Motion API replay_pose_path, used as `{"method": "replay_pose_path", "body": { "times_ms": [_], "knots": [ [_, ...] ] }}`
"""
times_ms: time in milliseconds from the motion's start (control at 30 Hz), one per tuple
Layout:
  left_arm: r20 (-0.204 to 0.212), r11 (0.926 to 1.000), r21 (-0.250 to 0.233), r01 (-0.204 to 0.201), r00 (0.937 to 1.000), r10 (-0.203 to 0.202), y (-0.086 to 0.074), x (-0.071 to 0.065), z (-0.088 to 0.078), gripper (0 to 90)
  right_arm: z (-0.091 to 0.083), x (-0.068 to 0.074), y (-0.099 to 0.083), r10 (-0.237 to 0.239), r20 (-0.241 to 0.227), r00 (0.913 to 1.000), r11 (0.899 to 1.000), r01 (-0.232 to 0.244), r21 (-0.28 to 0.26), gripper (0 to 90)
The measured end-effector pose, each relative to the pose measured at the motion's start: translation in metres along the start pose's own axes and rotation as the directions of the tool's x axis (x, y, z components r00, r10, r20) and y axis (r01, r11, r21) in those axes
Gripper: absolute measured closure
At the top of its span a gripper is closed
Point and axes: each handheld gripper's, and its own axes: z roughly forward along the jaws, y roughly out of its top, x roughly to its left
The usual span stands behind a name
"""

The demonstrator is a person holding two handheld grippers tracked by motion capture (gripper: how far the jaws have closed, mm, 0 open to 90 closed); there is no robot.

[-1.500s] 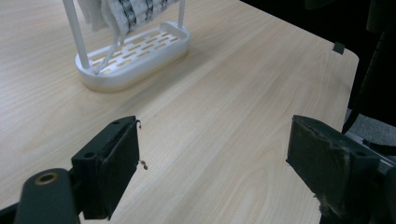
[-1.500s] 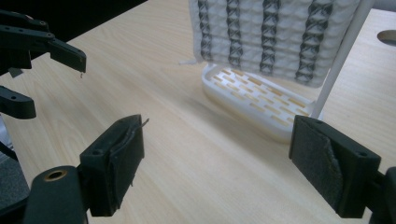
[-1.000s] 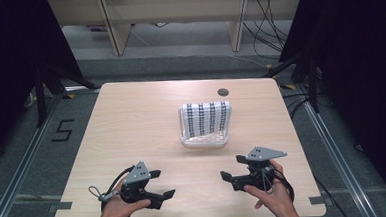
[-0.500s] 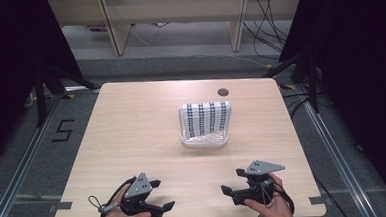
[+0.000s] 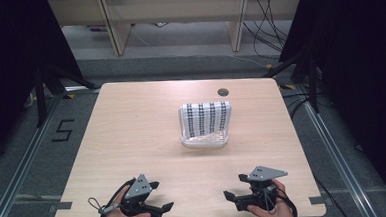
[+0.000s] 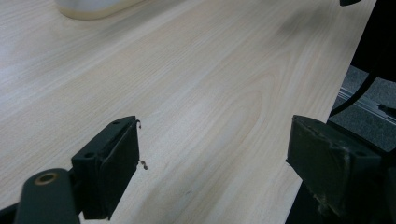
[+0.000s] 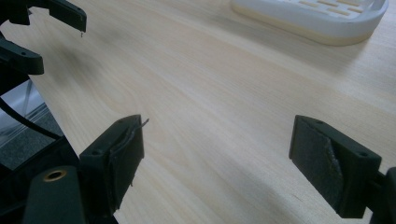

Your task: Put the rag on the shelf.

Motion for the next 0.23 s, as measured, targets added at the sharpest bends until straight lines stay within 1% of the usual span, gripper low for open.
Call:
{"method": "replay_pose_path", "body": {
  "times_ms": [33,67,100,167,200,233],
  "knots": [
    [-0.005,1.0,0.008,-0.004,1.0,0.004,0.0,0.0007,-0.0004,16.2,-0.0011,0.0001,0.0,0.004,0.015,0.9999,1.0,-0.004,-0.003,19.2],
    [-0.009,0.9994,0.031,-0.014,0.9999,0.014,0.0001,0.0021,-0.0013,16.2,-0.0011,0.0001,0.0,0.004,0.015,0.9999,1.0,-0.004,-0.003,19.2],
    [0.0,0.9997,0.016,-0.016,0.9999,0.016,0.0001,0.0019,-0.0008,16.2,-0.0009,-0.0005,0.0001,0.004,0.006,1.0,1.0,-0.004,-0.003,19.2],
    [-0.001,1.0,-0.003,0.003,1.0,-0.003,-0.0009,0.0014,0.0009,16.2,-0.0011,-0.0006,-0.0001,0.006,0.017,0.9998,1.0,-0.006,-0.004,19.2],
    [-0.007,1.0,0.006,0.0,1.0,0.0,-0.0008,0.002,0.0003,16.2,-0.0012,-0.0008,-0.0002,0.008,0.019,0.9998,1.0,-0.008,-0.003,19.1],
    [-0.01,0.9997,0.019,-0.013,0.9999,0.013,-0.0007,0.0041,-0.0005,16.2,-0.0004,-0.0012,-0.0006,0.007,0.02,0.9998,1.0,-0.007,-0.01,19.1]
  ]
}}
